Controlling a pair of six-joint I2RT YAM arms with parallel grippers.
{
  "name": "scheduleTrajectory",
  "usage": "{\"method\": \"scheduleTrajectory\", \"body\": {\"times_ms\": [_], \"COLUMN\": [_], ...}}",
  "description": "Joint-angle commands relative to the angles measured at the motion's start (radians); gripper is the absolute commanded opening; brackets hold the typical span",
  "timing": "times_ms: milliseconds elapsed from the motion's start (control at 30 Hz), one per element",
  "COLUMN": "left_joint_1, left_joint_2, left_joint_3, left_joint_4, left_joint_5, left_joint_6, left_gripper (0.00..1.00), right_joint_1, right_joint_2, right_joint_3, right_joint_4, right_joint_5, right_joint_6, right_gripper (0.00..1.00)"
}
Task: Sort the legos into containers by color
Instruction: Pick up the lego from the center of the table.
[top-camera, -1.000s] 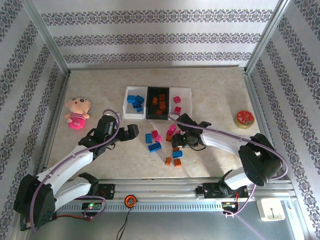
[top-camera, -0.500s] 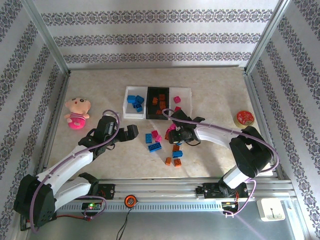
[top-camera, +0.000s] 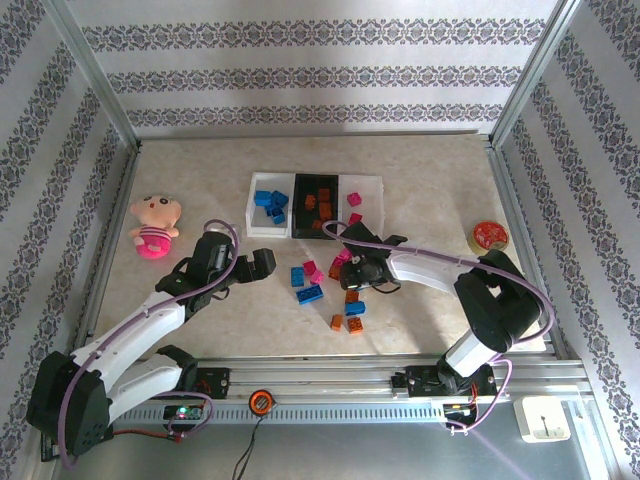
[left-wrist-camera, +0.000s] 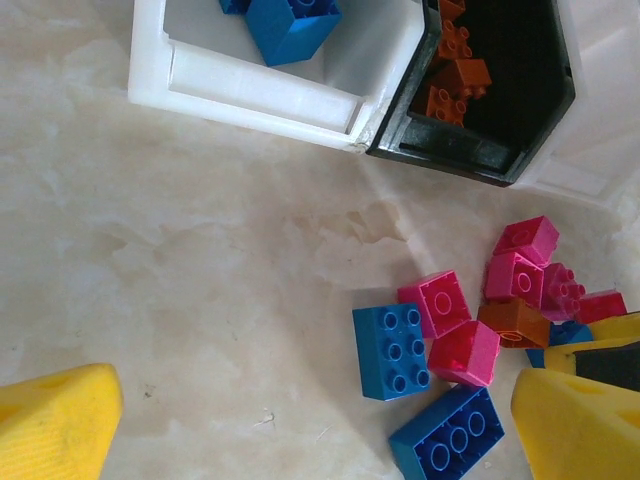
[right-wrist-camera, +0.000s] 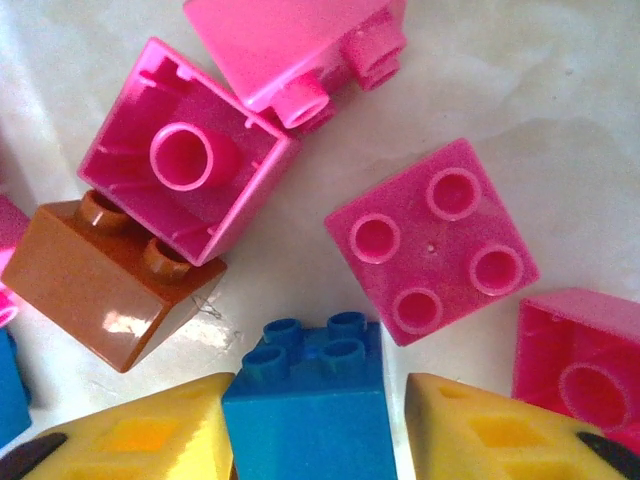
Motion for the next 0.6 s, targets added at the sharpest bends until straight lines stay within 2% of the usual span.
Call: {"method": "scheduleTrajectory", "body": {"times_ms": [0,133,300,400,500,567], "left_joint_1": [-0.010,-0.011,-0.010,-0.011,-0.011,-0.011], "left_joint_2": [-0.016,-0.027,-0.066,-0.093,-0.123,-0.151], "left_joint_3": [-0.006,-0.005,-0.001,0.000,-0.008,-0.025], "left_joint_4": [-0.035,-0.045,-0.069,-0.088,-0.119,-0.129], "left_joint_5": [-0.015,-0.022,-0.051,-0.069,-0.094,-0.104], "left_joint_6": [-0.011,-0.012,-0.013,0.000,0.005,-0.001], "left_gripper": [1.00,1.00,1.00,1.00,1.00,1.00], "right_joint_1": [0.010,0.010,0.011,0.010,0.014,0.020], "right_joint_2": [0.003,-0.053,-0.215,-0.295,-0.286,-0.226], "right_joint_3": [-0.006,-0.009,-0.018,0.015,0.102,0.179], "right_joint_4": [0.007,-0.006,-0.050,-0.060,-0.043,-0.005], "right_joint_5": [0.024,0.028,0.025,-0.024,-0.081,-0.105], "right_joint_6": [-0.007,-0.016,-0.023,-0.036,-0.050,-0.058], "right_gripper": [0.40,0.31,0.28,0.27,0.27,0.26]}}
